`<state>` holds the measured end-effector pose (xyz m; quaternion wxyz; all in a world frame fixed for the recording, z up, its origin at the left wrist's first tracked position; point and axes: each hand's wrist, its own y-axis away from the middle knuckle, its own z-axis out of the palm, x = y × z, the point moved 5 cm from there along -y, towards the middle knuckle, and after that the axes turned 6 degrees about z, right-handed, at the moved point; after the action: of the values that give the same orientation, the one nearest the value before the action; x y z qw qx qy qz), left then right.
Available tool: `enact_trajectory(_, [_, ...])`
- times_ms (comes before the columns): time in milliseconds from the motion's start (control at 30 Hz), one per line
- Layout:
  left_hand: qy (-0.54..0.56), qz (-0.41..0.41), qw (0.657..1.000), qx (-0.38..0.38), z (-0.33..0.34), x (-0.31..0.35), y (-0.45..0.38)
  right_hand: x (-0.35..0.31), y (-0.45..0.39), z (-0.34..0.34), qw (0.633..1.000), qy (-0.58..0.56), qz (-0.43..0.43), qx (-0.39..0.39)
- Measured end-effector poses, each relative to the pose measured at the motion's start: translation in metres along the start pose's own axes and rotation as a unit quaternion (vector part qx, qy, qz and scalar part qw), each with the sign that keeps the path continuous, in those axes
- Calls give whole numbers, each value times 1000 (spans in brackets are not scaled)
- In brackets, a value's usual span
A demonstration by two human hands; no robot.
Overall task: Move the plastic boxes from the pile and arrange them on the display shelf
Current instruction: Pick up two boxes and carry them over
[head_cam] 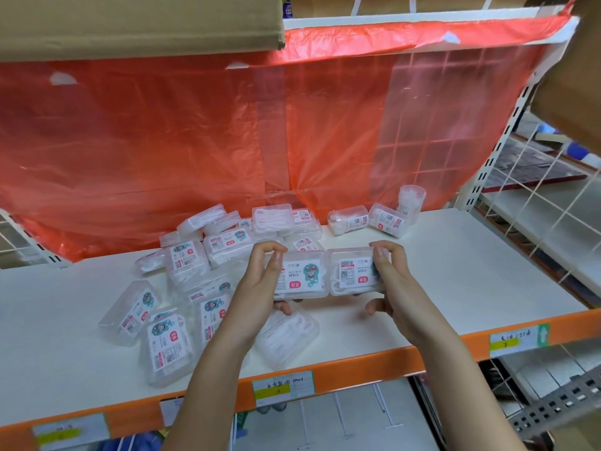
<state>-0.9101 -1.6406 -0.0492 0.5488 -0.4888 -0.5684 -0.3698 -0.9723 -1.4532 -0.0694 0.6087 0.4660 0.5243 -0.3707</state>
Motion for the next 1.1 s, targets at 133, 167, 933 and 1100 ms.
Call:
enact_trajectory(133, [40,-21,999,-25,0,-2,0,-2,1,-3,1000,-6,2,-30])
enact_trajectory(167, [54,-25,998,-37,-1,-4,0,-2,1,-5,999,-10,4,-36])
enact_trajectory(933, [76,33,995,-61,-9,-14,-10,-3,0,-18,991,-41,-68,-108])
enact_trajectory(1100, [163,-2,986,-28,-11,-20,-17,-2,-6,-19,982,-145,-73,-96])
